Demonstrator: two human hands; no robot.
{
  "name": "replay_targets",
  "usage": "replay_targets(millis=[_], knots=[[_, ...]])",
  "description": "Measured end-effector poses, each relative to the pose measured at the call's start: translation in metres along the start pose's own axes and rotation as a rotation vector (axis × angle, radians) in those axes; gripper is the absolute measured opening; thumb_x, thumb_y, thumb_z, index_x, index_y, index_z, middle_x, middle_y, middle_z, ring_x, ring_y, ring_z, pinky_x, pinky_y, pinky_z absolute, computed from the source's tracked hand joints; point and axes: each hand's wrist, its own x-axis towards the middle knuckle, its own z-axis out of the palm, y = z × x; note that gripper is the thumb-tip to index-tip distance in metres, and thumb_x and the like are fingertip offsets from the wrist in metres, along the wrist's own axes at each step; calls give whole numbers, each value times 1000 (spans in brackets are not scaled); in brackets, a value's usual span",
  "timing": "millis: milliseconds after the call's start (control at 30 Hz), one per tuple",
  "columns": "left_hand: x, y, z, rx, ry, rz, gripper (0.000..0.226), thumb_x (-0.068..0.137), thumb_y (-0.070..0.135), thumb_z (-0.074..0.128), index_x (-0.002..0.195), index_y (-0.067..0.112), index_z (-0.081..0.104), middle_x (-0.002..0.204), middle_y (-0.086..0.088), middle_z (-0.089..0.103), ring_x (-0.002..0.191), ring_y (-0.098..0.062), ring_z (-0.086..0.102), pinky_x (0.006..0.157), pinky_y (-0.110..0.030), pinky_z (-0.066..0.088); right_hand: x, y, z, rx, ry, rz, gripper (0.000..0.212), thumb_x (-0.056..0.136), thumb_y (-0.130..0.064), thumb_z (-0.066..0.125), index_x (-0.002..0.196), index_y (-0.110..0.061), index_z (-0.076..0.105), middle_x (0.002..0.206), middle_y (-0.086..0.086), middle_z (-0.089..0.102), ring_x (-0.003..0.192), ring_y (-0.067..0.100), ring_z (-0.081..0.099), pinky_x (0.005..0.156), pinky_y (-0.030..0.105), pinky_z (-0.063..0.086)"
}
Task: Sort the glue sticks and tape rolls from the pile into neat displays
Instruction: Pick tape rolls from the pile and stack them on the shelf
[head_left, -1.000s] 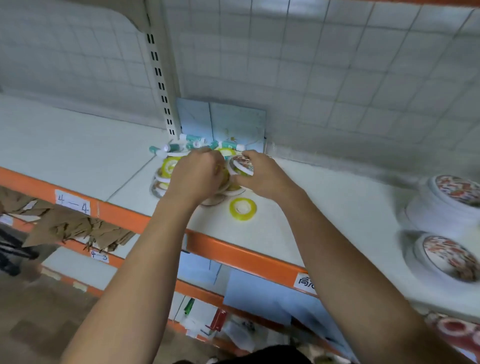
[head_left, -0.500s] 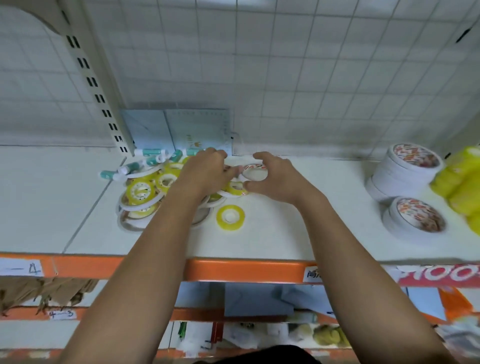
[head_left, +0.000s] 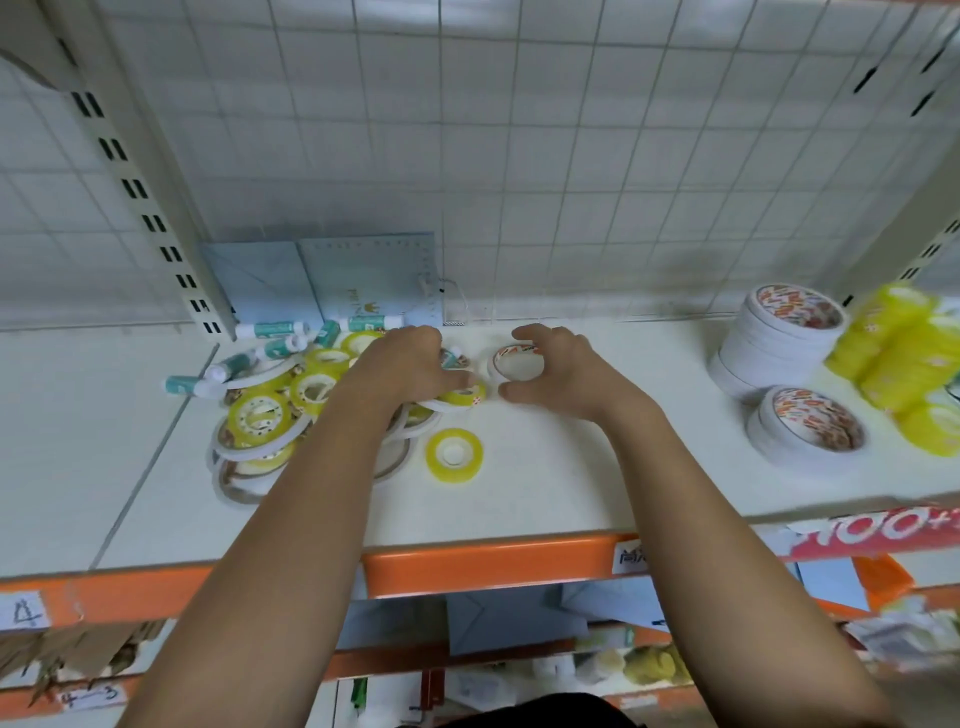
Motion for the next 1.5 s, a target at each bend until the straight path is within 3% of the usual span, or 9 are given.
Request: replay_targets(millis=[100, 233, 433, 600, 767, 1333, 1500], knots=[[2, -2, 1, -120, 56, -6, 75, 71, 65, 70, 122, 11, 59, 122, -8, 62, 107, -26, 58, 86, -37, 50, -2, -1, -1, 19, 14, -2, 79, 74, -42, 76, 142, -27, 40, 136, 5, 43, 130, 25, 37, 104, 33, 37], [2, -1, 2, -179, 34, -23, 84, 65, 59, 77, 132, 16, 52, 133, -7, 52, 129, -29, 36, 92, -38, 39, -6, -1, -4, 64, 11, 1, 79, 73, -40, 77, 142, -27, 41, 136, 3, 41, 127, 21, 44, 104, 33, 40], [-1, 4, 8, -168, 75, -37, 67, 68, 53, 73, 121, 15, 58, 120, -11, 54, 121, -31, 35, 82, -35, 33, -15, 5, -1, 69, 18, 29, 78, 73, -39, 77, 141, -27, 42, 135, 1, 41, 127, 20, 45, 104, 34, 41], [-6, 15, 7, -129, 199, 57, 83, 63, 54, 77, 134, 20, 51, 125, -11, 44, 122, -31, 32, 91, -34, 29, -22, 8, -4, 58, 53, 46, 80, 72, -42, 78, 141, -27, 42, 134, 2, 42, 126, 20, 45, 104, 33, 42], [-12, 40, 8, -169, 307, 174, 82, 59, 52, 80, 131, 24, 53, 124, -5, 40, 121, -27, 32, 99, -34, 30, -34, 20, -15, 42, 86, 59, 80, 70, -43, 79, 140, -26, 43, 132, 2, 43, 125, 20, 45, 101, 30, 41], [-7, 206, 52, -328, 203, 447, 82, 59, 55, 83, 129, 22, 56, 119, 1, 39, 117, -19, 32, 101, -30, 36, -114, 134, -113, -109, 243, 232, 82, 69, -42, 82, 139, -17, 48, 134, 11, 46, 123, 28, 48, 103, 39, 43], [-10, 243, 66, -339, 183, 467, 82, 63, 54, 81, 133, 22, 53, 116, 6, 35, 118, -16, 30, 98, -27, 34, -127, 171, -130, -88, 232, 238, 80, 68, -43, 84, 135, -15, 51, 132, 8, 47, 121, 24, 49, 99, 31, 42]])
